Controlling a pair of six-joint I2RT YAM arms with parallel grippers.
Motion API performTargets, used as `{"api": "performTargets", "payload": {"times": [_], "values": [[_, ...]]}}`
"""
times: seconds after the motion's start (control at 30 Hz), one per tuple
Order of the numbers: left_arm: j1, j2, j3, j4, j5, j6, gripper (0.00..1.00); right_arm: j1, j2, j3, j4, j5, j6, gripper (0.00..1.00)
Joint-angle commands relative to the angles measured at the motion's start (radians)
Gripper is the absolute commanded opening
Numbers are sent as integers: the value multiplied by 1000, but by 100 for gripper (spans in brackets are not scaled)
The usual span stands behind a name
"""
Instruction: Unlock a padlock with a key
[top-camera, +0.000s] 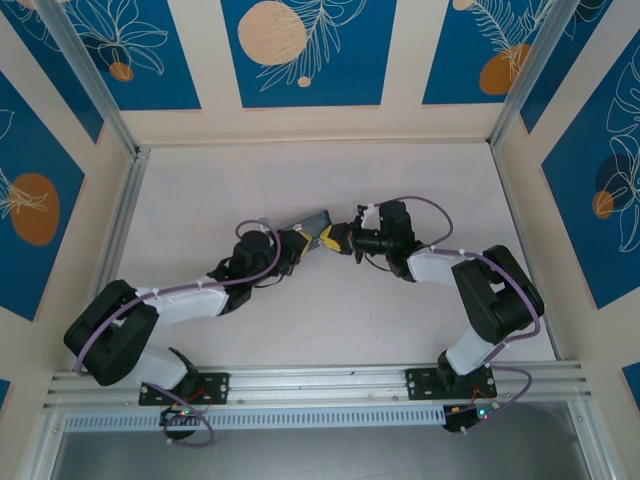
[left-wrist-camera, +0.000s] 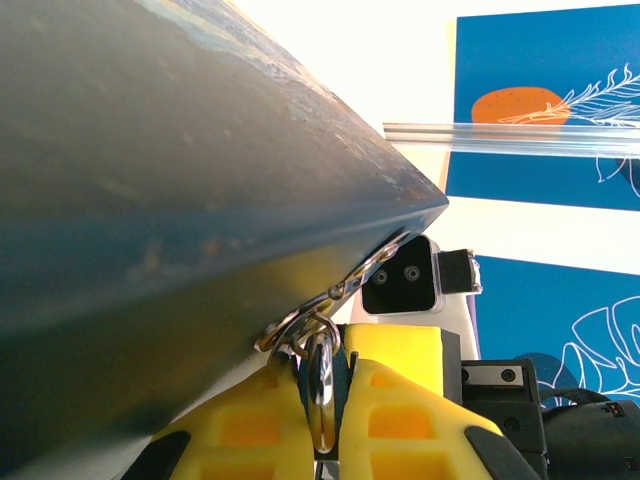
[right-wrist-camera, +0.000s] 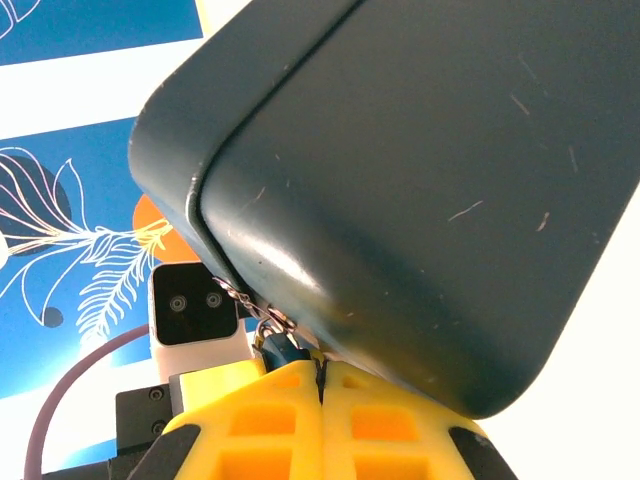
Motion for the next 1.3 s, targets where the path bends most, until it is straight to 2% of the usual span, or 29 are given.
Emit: {"api": "performTargets", "payload": {"times": [0.0, 0.2, 0.33, 0.53, 0.67, 0.97, 1.27], "values": [[-35, -35, 4, 86, 79, 21, 0, 46, -5, -24, 84, 20, 22, 0], [-42, -34, 13, 101, 40, 8, 0, 125, -13, -105, 221, 130, 103, 0], [-43, -32, 6, 123, 18, -8, 0, 178, -34, -139, 253, 212, 112, 0], [-46, -29, 1, 151, 4, -27, 0, 200, -48, -186, 300, 285, 102, 0], [-48, -20, 2, 175, 3, -45, 0, 209, -41, -198, 348, 292, 55, 0], [-50, -34, 2, 156, 17, -44, 0, 185, -86, -153, 199, 258, -236, 0], [-51, -16, 10, 171, 48, -41, 0, 178, 7, -94, 259, 201, -276, 0]]}}
